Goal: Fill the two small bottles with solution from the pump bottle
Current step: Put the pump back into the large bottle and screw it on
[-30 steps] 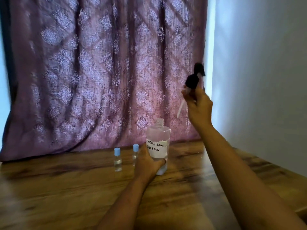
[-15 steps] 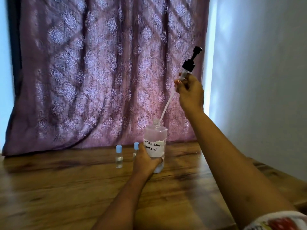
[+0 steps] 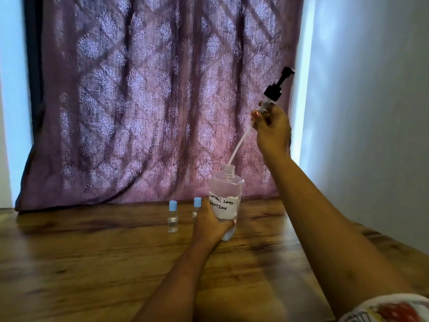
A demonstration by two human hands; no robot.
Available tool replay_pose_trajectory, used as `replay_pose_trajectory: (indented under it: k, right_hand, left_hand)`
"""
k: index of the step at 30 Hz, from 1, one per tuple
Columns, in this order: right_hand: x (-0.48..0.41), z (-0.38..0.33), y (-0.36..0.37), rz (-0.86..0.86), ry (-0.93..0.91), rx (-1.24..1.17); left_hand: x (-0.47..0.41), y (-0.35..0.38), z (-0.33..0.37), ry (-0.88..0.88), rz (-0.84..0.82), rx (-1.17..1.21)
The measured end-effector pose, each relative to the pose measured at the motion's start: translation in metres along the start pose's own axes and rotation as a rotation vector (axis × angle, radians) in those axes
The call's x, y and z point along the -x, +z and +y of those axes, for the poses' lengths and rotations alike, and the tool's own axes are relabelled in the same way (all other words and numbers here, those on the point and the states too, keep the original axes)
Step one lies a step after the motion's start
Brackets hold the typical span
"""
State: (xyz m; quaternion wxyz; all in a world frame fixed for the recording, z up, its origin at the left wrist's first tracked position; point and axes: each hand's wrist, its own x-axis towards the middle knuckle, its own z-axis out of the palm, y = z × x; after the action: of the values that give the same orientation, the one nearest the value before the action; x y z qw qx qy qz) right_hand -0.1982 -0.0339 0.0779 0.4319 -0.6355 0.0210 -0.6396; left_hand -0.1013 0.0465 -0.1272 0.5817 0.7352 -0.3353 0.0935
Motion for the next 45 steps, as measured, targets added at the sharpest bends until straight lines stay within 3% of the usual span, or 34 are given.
replay_pose_trajectory:
  k: [16,32,45]
  right_hand:
    - [0.045,0.075,0.006,-0.287,0.134,0.271]
    - [0.045,0.080,0.004,-0.469,0.316,0.005]
    - [0.039,0.091,0.009,-0.339,0.275,-0.103]
  left_hand:
    - [0.002,0.002,0.002,0.034,0.010,0.013]
    - [-0.007,-0.001,-0.005,-0.014,-0.088,0.013]
    - [-0.006,0.005,-0.006,-0.029,-0.149,0.106]
